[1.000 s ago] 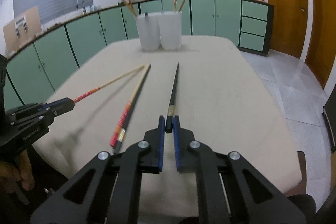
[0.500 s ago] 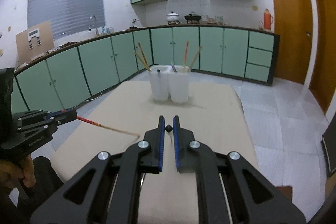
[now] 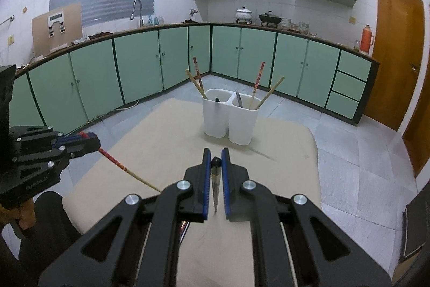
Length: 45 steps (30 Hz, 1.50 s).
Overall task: Organize utensils
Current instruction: 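Lift both chopsticks and carry them toward the white holder, then lower both chopsticks into the white holder and open both grippers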
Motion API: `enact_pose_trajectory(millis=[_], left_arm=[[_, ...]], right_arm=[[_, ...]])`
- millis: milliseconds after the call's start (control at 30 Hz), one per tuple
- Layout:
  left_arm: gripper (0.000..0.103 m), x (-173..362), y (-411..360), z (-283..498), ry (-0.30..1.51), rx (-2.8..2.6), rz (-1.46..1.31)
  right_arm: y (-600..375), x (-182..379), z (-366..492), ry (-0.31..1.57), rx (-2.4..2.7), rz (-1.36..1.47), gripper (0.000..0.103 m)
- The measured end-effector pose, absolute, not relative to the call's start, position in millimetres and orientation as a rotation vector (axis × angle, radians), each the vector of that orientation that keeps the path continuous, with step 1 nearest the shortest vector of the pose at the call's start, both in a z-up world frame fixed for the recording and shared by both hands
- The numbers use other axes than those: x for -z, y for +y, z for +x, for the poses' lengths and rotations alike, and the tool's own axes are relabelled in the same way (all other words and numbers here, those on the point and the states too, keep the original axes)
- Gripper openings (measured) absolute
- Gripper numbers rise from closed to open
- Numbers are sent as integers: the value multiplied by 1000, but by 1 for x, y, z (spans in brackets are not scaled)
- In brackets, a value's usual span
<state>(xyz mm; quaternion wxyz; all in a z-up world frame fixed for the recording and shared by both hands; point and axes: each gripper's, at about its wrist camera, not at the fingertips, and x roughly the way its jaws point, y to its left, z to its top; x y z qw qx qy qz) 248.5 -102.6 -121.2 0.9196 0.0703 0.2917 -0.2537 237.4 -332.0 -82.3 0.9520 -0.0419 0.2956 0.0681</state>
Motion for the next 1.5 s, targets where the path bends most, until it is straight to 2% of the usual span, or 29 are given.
enact_pose_trajectory(millis=[333,767,1000,1500], left_arm=[[6,103,-108,282,652,563,140],[6,64,-104,303,652,574,155],[6,30,-107,319,630,573,176],[6,-35,-135,397,567,556,173]], right_arm=[[-343,61,278,684,-163,-70,7],[-349,34,287,709,-175,-74,7],[-356,1,297,703,-187,-48,7],[-370,-74,373,661,-159,-30,7]])
